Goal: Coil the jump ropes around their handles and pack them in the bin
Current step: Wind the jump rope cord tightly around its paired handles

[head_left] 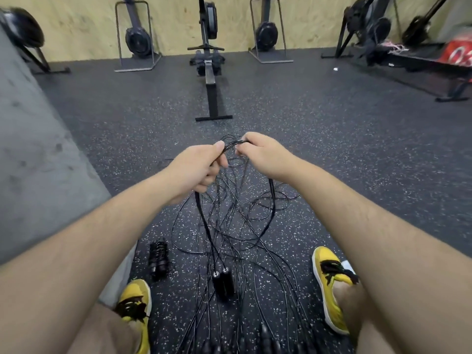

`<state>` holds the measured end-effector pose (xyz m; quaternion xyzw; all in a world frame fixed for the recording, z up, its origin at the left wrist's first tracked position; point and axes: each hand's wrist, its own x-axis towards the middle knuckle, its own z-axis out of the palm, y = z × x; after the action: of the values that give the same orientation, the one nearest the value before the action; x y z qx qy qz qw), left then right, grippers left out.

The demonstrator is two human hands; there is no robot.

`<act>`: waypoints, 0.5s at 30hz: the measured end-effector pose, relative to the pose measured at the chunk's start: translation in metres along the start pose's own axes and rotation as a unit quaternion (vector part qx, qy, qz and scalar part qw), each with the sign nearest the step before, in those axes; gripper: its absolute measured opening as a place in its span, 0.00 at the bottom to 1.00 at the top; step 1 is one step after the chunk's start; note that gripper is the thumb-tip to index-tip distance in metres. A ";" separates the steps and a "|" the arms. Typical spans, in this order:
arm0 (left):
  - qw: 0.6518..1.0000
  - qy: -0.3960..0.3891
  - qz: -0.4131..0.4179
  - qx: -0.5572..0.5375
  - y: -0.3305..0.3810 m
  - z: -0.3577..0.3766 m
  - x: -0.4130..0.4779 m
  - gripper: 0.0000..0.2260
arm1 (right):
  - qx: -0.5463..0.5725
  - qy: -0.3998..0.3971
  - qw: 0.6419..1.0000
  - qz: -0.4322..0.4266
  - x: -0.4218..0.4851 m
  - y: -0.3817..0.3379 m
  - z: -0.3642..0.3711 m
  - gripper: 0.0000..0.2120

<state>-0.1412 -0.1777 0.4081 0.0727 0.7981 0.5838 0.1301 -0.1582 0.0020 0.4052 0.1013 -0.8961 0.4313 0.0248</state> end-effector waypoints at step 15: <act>0.985 0.059 0.095 -0.132 0.004 0.019 0.010 0.10 | 0.018 -0.067 0.997 0.016 -0.025 -0.019 0.005 0.04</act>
<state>-0.1454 -0.1563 0.4051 0.0957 0.7096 0.6972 0.0347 -0.1294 -0.0099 0.4134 0.1156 -0.8896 0.4396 -0.0442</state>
